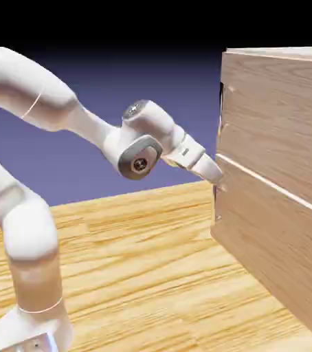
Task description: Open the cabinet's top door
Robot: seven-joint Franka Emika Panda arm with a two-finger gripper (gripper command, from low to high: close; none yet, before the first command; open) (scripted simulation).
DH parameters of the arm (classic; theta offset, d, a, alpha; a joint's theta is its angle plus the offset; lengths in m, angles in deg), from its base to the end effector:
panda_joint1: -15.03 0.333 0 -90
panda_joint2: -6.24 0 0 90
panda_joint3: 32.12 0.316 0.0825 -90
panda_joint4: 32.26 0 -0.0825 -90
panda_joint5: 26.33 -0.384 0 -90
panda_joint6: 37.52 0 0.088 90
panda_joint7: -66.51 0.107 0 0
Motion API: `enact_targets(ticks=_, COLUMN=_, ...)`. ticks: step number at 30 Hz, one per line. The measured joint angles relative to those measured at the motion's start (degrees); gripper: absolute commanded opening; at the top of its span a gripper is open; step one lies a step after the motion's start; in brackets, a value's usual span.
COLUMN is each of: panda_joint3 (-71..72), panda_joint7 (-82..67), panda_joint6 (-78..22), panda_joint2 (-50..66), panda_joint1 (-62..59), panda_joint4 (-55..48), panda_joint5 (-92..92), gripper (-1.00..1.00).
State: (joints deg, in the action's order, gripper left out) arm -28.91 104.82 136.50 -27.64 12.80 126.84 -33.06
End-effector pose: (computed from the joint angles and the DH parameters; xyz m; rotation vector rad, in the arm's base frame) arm 0.3919 -0.0013 0.4825 -2.4286 0.9674 -1.1031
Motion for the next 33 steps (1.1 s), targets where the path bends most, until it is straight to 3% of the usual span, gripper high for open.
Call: enact_targets(ticks=33, panda_joint3=39.2, panda_joint7=-50.7, panda_joint6=0.2, panda_joint2=-14.9, panda_joint1=-35.6, panda_joint4=-23.2, panda_joint5=-82.2, gripper=0.0)
